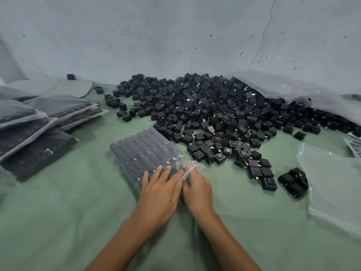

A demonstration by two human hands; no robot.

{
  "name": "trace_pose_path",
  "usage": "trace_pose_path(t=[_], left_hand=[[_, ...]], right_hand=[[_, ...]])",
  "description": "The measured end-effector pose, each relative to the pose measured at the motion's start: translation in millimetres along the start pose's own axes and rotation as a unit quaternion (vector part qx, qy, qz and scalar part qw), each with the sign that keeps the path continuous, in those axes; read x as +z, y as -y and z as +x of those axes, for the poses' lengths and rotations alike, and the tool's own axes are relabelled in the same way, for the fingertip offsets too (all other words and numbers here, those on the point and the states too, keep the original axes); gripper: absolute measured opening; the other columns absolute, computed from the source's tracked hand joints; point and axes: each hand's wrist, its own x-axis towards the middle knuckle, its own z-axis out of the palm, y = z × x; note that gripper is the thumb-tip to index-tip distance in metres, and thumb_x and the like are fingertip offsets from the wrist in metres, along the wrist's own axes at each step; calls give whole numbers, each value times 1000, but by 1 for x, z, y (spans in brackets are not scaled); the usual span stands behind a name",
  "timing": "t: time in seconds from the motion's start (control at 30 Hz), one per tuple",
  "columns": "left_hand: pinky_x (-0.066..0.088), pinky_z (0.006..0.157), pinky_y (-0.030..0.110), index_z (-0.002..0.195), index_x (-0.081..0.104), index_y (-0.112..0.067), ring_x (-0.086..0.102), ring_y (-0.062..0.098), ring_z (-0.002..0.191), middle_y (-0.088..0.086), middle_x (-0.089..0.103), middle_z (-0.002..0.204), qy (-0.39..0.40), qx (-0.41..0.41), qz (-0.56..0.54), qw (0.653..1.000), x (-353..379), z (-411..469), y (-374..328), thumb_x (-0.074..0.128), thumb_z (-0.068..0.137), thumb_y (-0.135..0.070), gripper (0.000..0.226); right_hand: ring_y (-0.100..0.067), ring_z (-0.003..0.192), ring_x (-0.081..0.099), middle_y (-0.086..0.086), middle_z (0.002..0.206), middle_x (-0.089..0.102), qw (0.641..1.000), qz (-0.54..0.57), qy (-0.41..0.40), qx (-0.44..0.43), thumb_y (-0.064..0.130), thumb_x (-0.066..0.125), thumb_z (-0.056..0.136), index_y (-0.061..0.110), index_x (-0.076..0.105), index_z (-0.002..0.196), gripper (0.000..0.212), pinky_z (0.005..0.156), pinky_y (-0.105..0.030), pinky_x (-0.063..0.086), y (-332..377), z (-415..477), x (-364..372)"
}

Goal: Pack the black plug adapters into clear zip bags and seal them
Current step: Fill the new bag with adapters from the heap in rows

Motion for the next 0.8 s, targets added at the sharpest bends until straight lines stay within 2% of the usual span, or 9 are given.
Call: trace_pose_path(t=[0.2, 0.3, 0.37, 0.5, 0.67, 0.73, 0.8], left_hand=[[3, 122, 49, 153, 22, -45, 8, 19, 152, -6, 22, 163, -4, -1, -12, 1000, -1, -2, -1, 12, 105, -45, 49], [2, 122, 48, 154, 21, -46, 7, 19, 152, -5, 21, 164, -8, -3, -13, 1000, -1, -3, -1, 11, 104, -46, 50], [1, 122, 48, 154, 21, -45, 7, 19, 152, -5, 21, 164, -8, -3, -17, 1000, -1, -3, -1, 10, 104, -46, 51], [0, 122, 48, 154, 19, -46, 7, 19, 152, -5, 21, 164, -9, 0, -19, 1000, -1, -3, -1, 12, 105, -46, 49], [3, 122, 48, 153, 21, -47, 10, 19, 152, -5, 23, 163, -11, 4, -27, 1000, -3, -2, 0, 15, 105, -46, 48], [7, 121, 45, 152, 28, -45, 17, 18, 150, -7, 29, 160, -19, 9, -22, 1000, -4, -2, 2, 22, 104, -48, 48], [18, 116, 39, 144, 45, -40, 34, 16, 141, -9, 45, 149, -48, 23, -31, 998, -10, 1, 5, 35, 97, -51, 49]], right_hand=[[-28, 101, 64, 2, 108, 72, 1000, 5, -2, 5, 28, 54, 95, 33, 58, 125, 31, 76, -35, 47, 0, 0, 0], [-29, 94, 63, 2, 98, 70, 1000, 4, -16, 14, 24, 55, 93, 26, 61, 106, 14, 69, -35, 43, 0, -1, 2], [-31, 90, 62, 1, 92, 70, 1000, -2, -23, 16, 23, 54, 93, 24, 60, 101, 9, 66, -35, 41, 0, -1, 3], [-35, 100, 63, -6, 106, 72, 999, -37, 17, -10, 28, 49, 98, 29, 54, 127, 29, 70, -35, 38, -1, 0, 2], [-35, 102, 63, -6, 110, 71, 998, -35, 43, -24, 28, 47, 99, 29, 53, 130, 32, 75, -36, 42, -5, 1, 0], [-33, 105, 62, -4, 113, 71, 997, -47, 50, -20, 28, 47, 98, 31, 52, 131, 34, 79, -36, 45, -6, 1, 0], [-33, 107, 62, -3, 116, 70, 996, -58, 60, -20, 27, 48, 97, 32, 50, 135, 39, 83, -37, 46, -7, 2, 1]])
